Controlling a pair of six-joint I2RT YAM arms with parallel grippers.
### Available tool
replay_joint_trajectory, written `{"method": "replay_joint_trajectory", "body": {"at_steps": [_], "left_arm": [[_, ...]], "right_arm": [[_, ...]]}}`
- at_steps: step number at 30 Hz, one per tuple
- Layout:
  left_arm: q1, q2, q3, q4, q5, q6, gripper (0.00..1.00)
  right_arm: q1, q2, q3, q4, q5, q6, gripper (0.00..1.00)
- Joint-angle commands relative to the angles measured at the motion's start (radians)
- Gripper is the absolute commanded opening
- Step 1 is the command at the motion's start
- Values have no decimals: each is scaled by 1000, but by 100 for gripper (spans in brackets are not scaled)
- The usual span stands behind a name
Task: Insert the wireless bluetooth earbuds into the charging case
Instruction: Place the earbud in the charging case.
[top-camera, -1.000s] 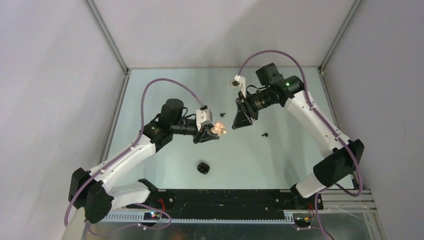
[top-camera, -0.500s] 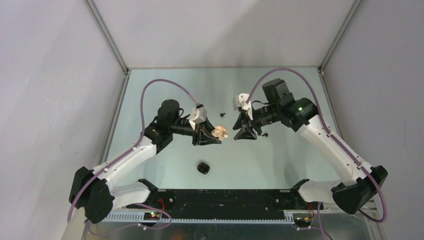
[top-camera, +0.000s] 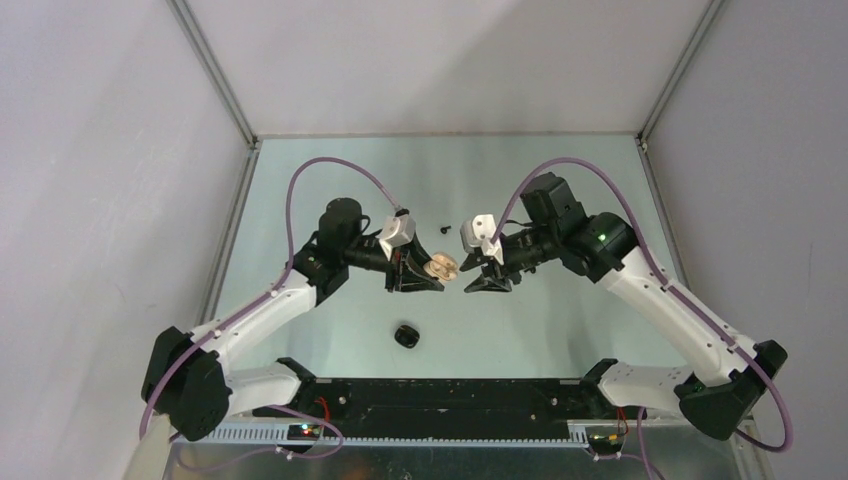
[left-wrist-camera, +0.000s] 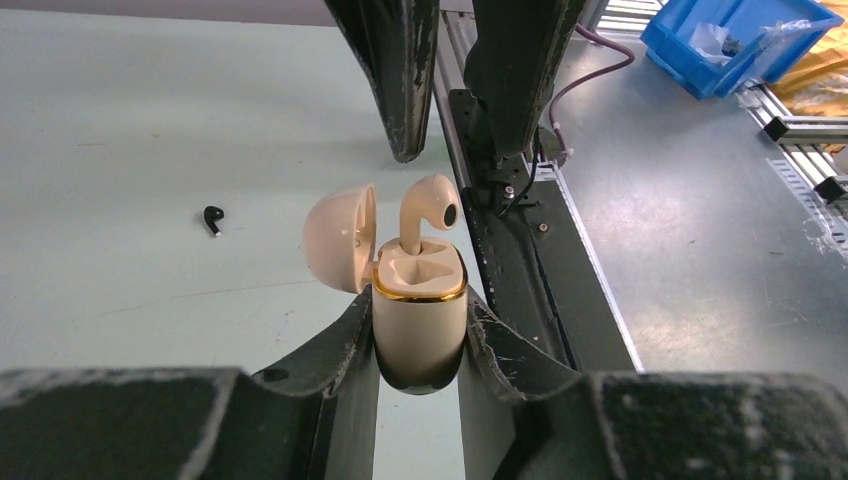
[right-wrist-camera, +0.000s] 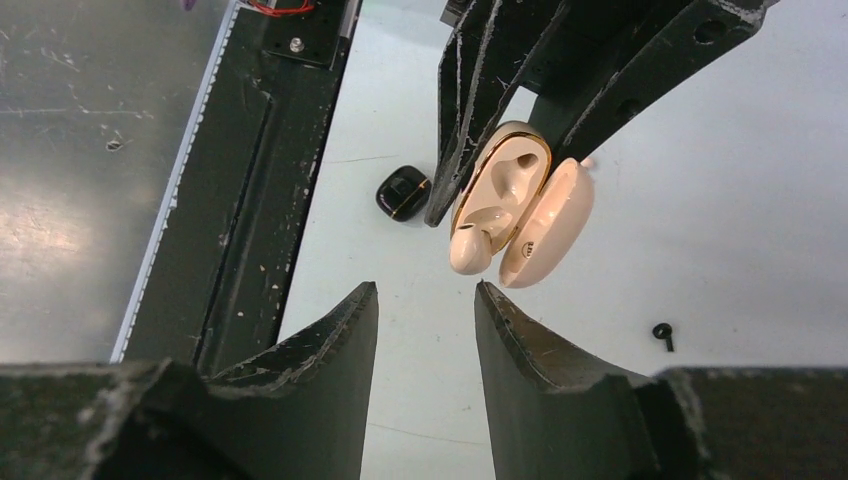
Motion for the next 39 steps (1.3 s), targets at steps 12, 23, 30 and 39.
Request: {"method": "replay_joint_trajectory", "body": {"at_steps": [12,23,30,39], "left_arm": [[5,11,26,-33,29,30,0],[6,13,26,-40,36,38,0],[6,18,25,-43,40,44,0],[6,20,28,-60,40,62,0]], "right_arm": [[52,-31,10,-53,35,-76,45],[101,21,10,-8,79,-53,45],[114,43,11,27,98,-33,45],[115,4,12,-9,54,-61,45]]}}
